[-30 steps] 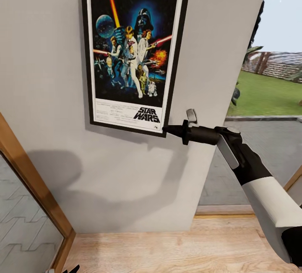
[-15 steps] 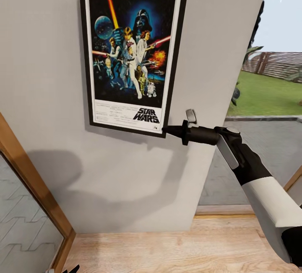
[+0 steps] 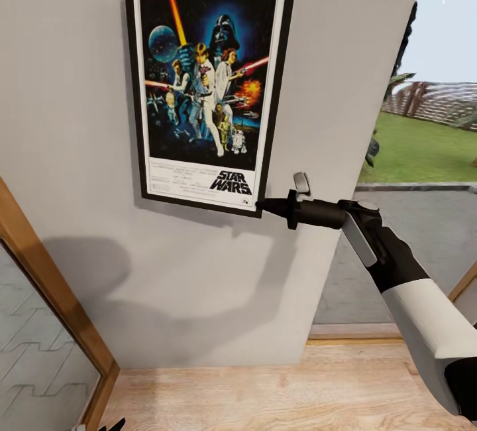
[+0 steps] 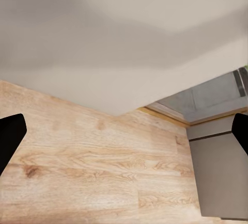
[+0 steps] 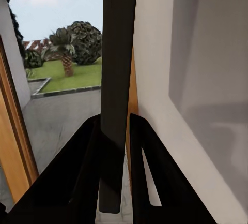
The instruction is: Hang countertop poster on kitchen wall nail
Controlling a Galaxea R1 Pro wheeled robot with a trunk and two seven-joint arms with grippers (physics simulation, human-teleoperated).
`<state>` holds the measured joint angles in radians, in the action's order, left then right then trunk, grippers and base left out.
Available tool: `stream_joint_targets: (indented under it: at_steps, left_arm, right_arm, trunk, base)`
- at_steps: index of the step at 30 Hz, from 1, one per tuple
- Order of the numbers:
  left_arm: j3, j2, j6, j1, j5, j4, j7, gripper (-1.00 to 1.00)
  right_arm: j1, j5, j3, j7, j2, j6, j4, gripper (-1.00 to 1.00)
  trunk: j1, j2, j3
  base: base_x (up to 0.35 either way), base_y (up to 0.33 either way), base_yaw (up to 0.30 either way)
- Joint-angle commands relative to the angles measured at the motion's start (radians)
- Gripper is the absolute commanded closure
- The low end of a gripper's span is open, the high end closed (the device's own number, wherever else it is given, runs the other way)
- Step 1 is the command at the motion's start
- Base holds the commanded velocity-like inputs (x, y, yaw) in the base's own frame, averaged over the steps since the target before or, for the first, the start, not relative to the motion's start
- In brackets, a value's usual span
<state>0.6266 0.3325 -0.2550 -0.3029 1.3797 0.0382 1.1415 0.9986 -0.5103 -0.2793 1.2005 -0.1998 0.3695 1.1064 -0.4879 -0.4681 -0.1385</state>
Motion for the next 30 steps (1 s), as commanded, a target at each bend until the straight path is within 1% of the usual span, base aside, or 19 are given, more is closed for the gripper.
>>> stream_joint_targets:
  at_steps: [1, 8, 30]
  left_arm:
    - [0.008, 0.0, -0.006, -0.001, 0.007, 0.0, 0.001, -1.0]
    - [0.008, 0.0, -0.006, -0.001, 0.007, 0.0, 0.001, -1.0]
    - [0.008, 0.005, -0.006, -0.001, 0.007, 0.0, 0.001, -1.0]
  right_arm:
    - [0.001, -0.011, -0.003, 0.001, -0.001, 0.012, 0.0, 1.0]
    - [0.001, -0.011, -0.005, 0.002, -0.001, 0.012, 0.0, 1.0]
    - [0.001, -0.01, -0.01, 0.007, 0.0, 0.011, 0.001, 1.0]
  trunk:
    - [0.0, -0.002, -0.002]
    - [0.0, -0.002, -0.002]
    - [0.0, -0.002, -0.002]
  base:
    - [-0.041, 0.005, 0.0]
    - [-0.074, 0.016, 0.0]
    - [-0.002, 0.001, 0.0]
